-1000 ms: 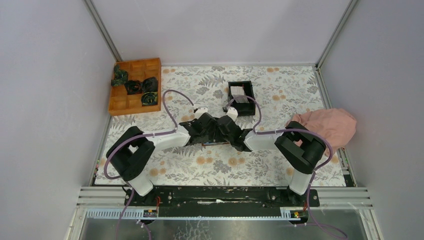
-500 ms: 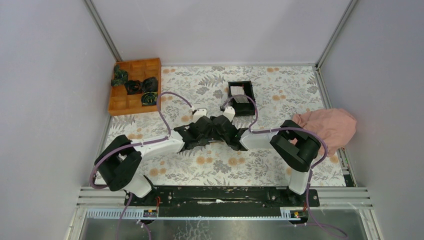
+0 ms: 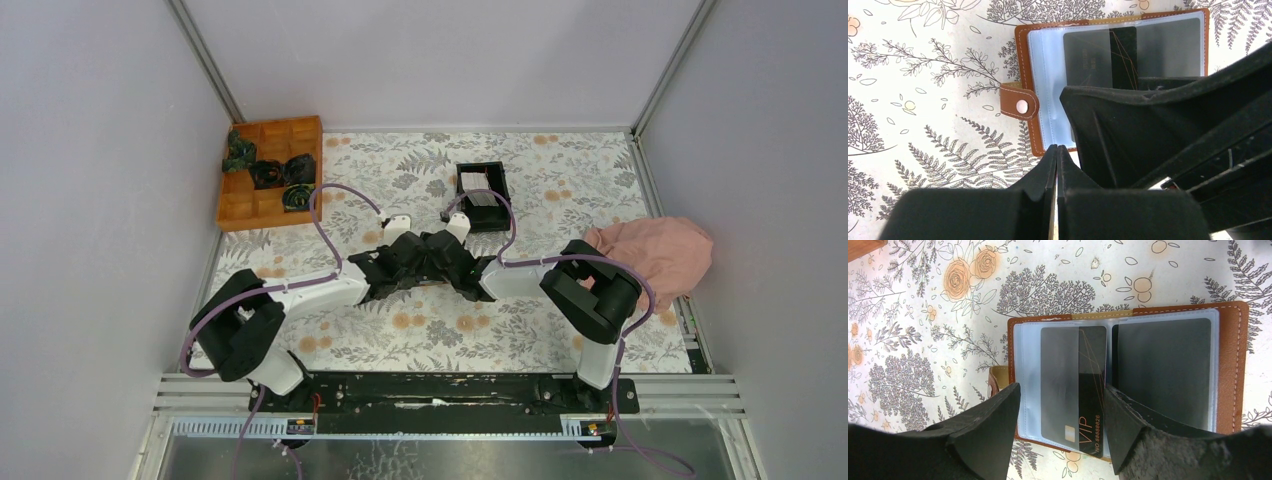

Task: Put the credit cards into the card holder
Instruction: Insert the credit card into the card holder.

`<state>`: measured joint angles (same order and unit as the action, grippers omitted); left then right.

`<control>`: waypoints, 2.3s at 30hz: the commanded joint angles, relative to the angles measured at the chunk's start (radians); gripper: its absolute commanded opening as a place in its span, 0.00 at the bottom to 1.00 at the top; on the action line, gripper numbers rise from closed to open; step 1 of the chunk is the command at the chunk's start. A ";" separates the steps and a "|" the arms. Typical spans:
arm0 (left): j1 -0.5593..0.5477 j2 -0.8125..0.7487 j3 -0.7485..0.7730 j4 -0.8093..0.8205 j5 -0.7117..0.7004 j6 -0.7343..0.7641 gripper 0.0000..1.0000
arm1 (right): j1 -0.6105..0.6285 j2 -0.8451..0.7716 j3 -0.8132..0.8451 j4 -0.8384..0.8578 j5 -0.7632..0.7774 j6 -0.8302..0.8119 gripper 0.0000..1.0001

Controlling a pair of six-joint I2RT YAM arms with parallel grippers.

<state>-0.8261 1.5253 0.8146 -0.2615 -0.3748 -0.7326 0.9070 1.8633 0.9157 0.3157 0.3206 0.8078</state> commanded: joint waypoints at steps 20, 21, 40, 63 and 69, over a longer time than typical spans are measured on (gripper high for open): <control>-0.044 0.112 -0.102 -0.091 -0.069 -0.099 0.00 | 0.014 0.118 -0.014 -0.295 -0.002 -0.033 0.69; -0.045 0.099 -0.110 -0.090 -0.065 -0.104 0.00 | 0.014 0.118 -0.012 -0.296 -0.004 -0.030 0.69; -0.051 -0.040 -0.166 -0.098 -0.125 -0.181 0.00 | 0.014 0.041 -0.029 -0.328 0.063 -0.023 0.69; -0.044 -0.262 -0.270 0.190 -0.230 -0.191 0.16 | 0.013 -0.026 -0.002 -0.379 0.100 -0.089 0.88; -0.009 -0.275 -0.314 0.268 -0.215 -0.213 0.14 | 0.014 -0.045 0.004 -0.405 0.129 -0.111 0.88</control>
<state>-0.8604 1.2648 0.5343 -0.1078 -0.5522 -0.9279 0.9188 1.8011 0.9470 0.1143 0.4137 0.7216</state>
